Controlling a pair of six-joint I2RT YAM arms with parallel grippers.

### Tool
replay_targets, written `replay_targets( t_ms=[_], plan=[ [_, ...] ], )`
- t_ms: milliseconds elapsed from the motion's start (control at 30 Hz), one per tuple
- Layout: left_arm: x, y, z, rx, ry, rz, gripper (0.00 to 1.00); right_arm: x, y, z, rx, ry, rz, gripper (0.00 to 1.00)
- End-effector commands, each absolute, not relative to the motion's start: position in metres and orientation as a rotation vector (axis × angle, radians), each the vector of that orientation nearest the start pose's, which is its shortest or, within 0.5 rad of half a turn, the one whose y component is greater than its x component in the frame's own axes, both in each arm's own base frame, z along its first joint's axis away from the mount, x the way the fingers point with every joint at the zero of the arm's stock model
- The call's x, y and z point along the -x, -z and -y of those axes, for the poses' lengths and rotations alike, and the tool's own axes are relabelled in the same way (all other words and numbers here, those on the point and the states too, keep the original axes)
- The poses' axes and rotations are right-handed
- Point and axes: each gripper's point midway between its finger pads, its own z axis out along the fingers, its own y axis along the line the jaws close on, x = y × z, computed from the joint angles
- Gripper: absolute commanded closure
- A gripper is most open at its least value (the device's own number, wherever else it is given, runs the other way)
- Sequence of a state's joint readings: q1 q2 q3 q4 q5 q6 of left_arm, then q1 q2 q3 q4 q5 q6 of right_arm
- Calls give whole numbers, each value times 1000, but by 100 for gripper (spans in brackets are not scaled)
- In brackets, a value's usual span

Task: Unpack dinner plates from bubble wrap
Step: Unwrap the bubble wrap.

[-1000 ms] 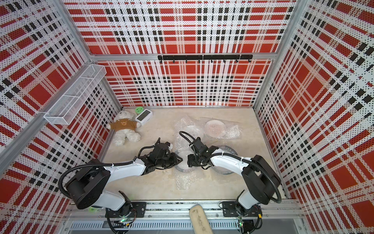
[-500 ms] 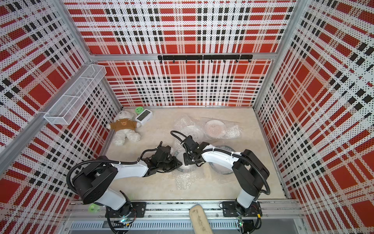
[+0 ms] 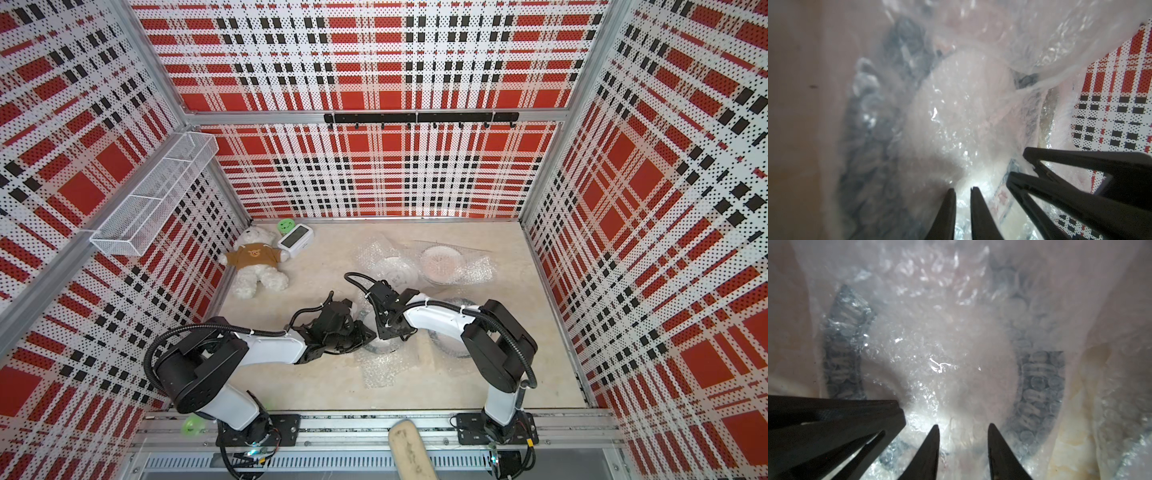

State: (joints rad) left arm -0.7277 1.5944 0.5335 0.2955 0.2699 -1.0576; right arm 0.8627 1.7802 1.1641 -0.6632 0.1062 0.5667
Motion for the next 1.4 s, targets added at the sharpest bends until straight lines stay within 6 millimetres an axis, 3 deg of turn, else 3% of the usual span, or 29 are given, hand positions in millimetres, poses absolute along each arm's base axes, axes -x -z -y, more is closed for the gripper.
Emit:
replay_targets(
  t_ms=[0,233,400,767,1000,1200,1367],
  plan=[
    [-235,-10,272,327,1045,-2668,81,-266,-42,-274,404,-95,-2811,66],
    [-230,-4,267,338,1026,-2683,81,-271,-44,-274,401,-80,-2793,89],
    [-227,4,258,371,971,-2703,84,-273,-54,-279,396,-119,-2769,100],
    [-227,8,242,381,833,-2729,83,-280,-79,-286,392,-174,-2705,100],
    [-225,17,230,417,737,-2749,84,-285,-86,-279,358,-172,-2690,100],
    [-227,19,232,404,721,-2761,83,-295,-99,-269,283,-210,-2640,100],
    [-227,23,227,424,695,-2763,84,-297,-98,-260,253,-209,-2639,100]
  ],
)
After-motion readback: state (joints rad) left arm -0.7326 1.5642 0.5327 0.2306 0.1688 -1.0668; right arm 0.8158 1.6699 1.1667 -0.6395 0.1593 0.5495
